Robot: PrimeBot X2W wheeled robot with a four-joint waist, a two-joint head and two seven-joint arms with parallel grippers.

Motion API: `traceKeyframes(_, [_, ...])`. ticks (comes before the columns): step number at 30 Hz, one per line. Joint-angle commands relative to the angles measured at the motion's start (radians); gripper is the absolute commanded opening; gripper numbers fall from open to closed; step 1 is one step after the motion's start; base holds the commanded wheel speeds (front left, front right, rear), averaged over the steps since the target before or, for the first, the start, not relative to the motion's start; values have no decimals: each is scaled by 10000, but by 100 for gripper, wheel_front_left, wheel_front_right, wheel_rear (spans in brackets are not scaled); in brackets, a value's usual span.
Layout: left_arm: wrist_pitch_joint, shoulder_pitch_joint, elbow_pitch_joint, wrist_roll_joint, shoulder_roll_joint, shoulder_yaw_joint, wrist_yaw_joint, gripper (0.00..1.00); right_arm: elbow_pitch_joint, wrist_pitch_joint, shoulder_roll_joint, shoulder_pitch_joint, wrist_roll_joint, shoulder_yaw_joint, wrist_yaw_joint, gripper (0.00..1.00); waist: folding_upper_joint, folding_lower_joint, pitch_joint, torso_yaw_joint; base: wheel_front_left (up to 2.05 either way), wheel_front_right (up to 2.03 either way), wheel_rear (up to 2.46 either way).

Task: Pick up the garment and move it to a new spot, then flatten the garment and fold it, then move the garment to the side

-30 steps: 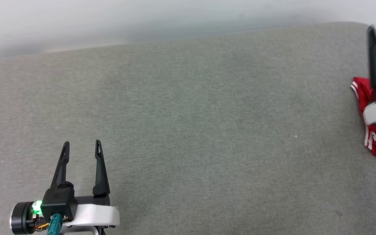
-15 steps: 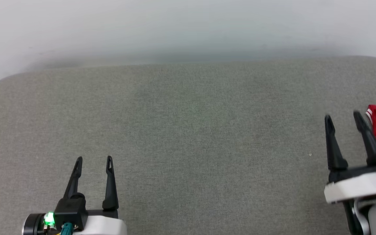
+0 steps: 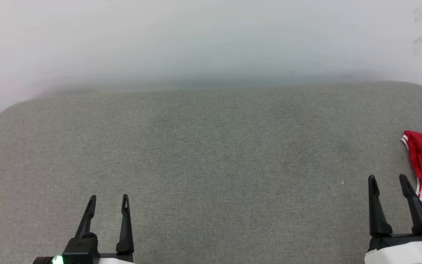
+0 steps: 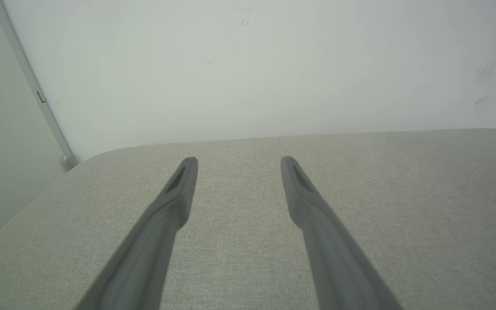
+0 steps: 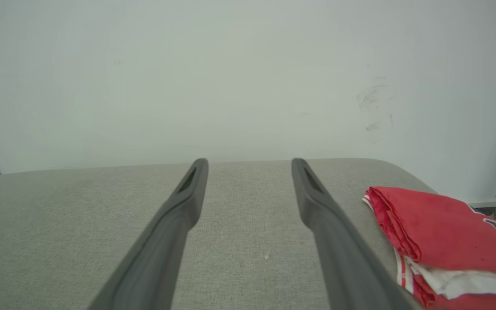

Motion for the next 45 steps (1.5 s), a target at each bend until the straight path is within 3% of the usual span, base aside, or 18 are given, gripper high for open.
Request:
traceKeyframes(1, [-21,97,4,-45,-11,43,-43,100,-122,-15,103,168,30,1,-4,100,0,1,-44,-6,0,0,0])
traceKeyframes(11, [-21,142,54,-142,-62,143,-279,100,-157,-15,220,524,-12,81,-4,100,0,1,-116,-23,0,0,0])
traceKeyframes(12, [0,113,42,-108,-65,140,-244,0,-151,0,190,412,21,69,0,0,0,1,-117,-22,0,0,0])
traceKeyframes(19, [108,121,328,-797,-85,130,-315,0,163,138,204,357,682,106,2,0,0,1,-116,-22,0,0,0])
traceKeyframes(45, [1135,-797,1185,-5878,77,384,-887,0,862,1230,142,-412,5404,128,1,0,0,1,-105,-33,0,0,0])
